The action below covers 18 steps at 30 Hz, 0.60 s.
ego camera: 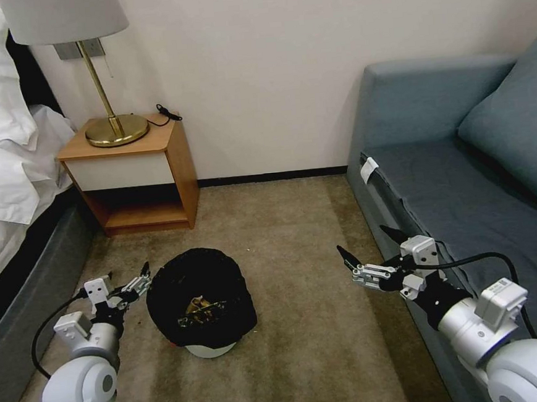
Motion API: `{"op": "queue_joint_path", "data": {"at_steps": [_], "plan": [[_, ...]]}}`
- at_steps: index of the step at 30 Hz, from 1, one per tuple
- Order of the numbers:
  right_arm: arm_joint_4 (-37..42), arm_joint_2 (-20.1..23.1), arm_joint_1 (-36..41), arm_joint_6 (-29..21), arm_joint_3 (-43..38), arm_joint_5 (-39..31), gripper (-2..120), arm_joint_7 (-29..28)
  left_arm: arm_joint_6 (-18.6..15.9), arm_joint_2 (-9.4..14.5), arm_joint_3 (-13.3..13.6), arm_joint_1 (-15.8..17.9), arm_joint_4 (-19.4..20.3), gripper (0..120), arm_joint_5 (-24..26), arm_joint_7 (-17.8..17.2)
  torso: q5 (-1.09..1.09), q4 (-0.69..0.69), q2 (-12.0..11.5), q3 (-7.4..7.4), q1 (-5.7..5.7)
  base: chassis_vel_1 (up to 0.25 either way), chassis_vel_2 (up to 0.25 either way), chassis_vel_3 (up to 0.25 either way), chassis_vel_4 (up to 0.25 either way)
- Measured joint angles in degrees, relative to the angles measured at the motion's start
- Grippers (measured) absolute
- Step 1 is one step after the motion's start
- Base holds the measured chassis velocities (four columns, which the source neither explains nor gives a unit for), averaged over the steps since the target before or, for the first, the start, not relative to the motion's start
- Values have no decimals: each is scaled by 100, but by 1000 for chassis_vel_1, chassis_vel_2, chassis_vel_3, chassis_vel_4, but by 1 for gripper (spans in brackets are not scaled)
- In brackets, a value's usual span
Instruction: Pick up the trash bin, then pick up the garbage on the floor and place it into the trash bin.
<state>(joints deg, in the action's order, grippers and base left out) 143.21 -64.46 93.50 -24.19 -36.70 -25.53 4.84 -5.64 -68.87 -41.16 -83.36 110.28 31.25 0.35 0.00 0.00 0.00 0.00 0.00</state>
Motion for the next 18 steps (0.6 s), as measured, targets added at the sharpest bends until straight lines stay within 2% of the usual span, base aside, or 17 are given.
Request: {"op": "queue_joint_path", "data": {"at_steps": [2,3,6,10,11,12,14,18], "plan": [[0,-163,75,51,-9,96,100,6,354,-72,-21,-85,61,100,-64,185,0,0,0,0,0,0,0,0,0],[0,-163,75,51,-9,96,100,6,354,-72,-21,-85,61,100,-64,185,0,0,0,0,0,0,0,0,0],[1,-446,239,155,-16,322,100,98,988,-289,-136,-216,185,100,-283,291,1,0,0,0,0,0,0,0,0],[2,-583,317,223,-23,437,100,156,1253,-479,-190,-322,271,100,-423,301,0,0,0,0,0,0,0,0,0],[5,-681,398,276,-38,542,100,232,1394,-627,-218,-435,375,100,-468,339,1,0,0,0,0,0,0,0,0],[5,-681,398,276,-38,542,100,232,1394,-627,-218,-435,375,100,-468,339,1,0,0,0,0,0,0,0,0],[9,-836,548,340,-76,747,100,299,1575,-823,-265,-624,535,100,-602,498,0,0,0,0,0,0,0,0,0],[9,-942,647,404,-113,940,100,340,1668,-861,-298,-743,599,100,-747,592,1,0,0,0,0,0,0,0,0]]}}
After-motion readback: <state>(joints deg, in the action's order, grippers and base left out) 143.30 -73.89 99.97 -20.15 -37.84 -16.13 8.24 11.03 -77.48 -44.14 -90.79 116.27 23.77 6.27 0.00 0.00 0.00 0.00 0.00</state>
